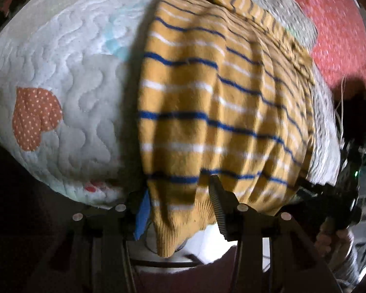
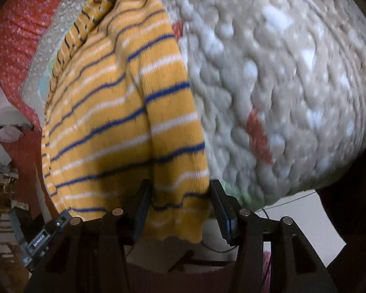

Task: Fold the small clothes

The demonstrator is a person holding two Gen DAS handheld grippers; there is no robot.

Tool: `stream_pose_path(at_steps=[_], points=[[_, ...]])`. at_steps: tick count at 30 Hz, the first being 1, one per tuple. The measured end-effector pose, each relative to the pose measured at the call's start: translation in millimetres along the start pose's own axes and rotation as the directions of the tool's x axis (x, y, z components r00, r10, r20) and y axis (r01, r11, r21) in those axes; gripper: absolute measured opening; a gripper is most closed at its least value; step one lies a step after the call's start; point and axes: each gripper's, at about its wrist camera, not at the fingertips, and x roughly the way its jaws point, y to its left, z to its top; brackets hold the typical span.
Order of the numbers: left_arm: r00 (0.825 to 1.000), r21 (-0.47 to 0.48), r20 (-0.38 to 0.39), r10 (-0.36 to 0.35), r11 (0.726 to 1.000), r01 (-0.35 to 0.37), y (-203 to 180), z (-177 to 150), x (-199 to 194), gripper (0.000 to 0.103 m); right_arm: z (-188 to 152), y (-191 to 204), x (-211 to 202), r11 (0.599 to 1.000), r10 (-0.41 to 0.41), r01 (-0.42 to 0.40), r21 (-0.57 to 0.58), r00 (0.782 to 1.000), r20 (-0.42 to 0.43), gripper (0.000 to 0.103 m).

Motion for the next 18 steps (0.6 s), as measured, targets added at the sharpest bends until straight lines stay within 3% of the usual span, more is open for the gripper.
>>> stream_pose_path(at_steps=[2,4,9,11,18], points=[[1.000,0.023,0.006,0.007,1.000,-0.007,-3.9,-1.6,0.8,0.052,-0.3,1.4,2.3,1.000,0.000,0.000,-0.010,1.000,-0.006,0.059],[1.000,0.035,-0.001,0.022,0.999,-0.022,-6.0,-2.4,4.4,0.052,-2.8,2.6,8.3,1.000,0.006,-0.007,-0.011,1.000,-0.027,0.062],[0.998,0.081,-0.016,0.060,0.995,-0.059,-13.8,-6.6,11.4,0.058,-16.4,-1.0,22.8,1.000,0.006,-0.008,-0.021,0.995,-0.099,0.063],[0.997,0.096,-0.039,0.066,0.993,-0.062,-16.3,-7.7,16.4,0.063,-20.3,3.7,26.0,0.999,0.003,-0.007,-0.044,0.994,-0.106,0.065],[0.988,0.098,-0.139,0.070,0.994,-0.057,-14.8,-12.3,32.3,0.064,-36.8,7.2,45.6,0.999,-0.001,-0.006,-0.042,0.986,-0.164,0.065]])
